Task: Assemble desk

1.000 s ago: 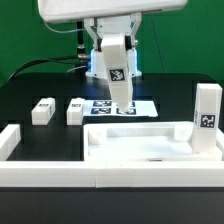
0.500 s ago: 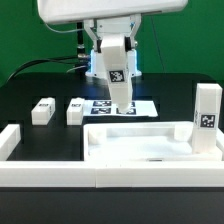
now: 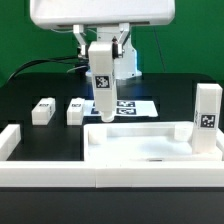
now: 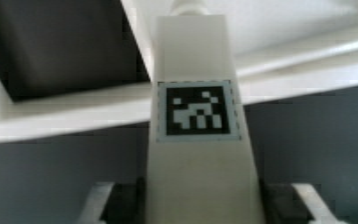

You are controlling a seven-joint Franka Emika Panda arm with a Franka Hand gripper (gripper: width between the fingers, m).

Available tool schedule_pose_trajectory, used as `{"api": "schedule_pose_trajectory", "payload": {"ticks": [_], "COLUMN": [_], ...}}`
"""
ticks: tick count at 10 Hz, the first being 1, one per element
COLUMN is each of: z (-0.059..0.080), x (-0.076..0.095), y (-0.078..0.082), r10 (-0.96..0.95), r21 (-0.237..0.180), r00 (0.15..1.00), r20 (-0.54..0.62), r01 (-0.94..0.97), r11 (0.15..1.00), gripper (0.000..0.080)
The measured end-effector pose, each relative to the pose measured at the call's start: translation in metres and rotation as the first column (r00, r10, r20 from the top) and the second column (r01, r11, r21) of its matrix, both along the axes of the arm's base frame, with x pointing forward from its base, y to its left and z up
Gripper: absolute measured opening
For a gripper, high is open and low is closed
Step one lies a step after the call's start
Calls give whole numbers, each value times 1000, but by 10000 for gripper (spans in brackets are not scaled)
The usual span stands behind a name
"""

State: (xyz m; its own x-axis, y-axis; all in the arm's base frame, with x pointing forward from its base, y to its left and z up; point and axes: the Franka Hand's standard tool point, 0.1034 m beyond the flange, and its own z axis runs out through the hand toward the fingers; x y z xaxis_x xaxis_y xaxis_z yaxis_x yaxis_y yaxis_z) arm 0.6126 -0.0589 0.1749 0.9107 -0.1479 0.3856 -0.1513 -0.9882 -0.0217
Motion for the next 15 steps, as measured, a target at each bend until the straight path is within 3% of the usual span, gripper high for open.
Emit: {"api": "schedule_pose_trajectory", "payload": {"ticks": [3, 9, 15], "z": [0, -14, -33], "x": [0, -3, 10], "y": [-8, -8, 2], "r10": [-5, -3, 18], "r21": [-76, -66, -75], "r00": [982, 988, 990], "r20": [186, 157, 141], "r01": [20, 13, -7], "r11": [997, 998, 997], "gripper": [289, 289, 290]}}
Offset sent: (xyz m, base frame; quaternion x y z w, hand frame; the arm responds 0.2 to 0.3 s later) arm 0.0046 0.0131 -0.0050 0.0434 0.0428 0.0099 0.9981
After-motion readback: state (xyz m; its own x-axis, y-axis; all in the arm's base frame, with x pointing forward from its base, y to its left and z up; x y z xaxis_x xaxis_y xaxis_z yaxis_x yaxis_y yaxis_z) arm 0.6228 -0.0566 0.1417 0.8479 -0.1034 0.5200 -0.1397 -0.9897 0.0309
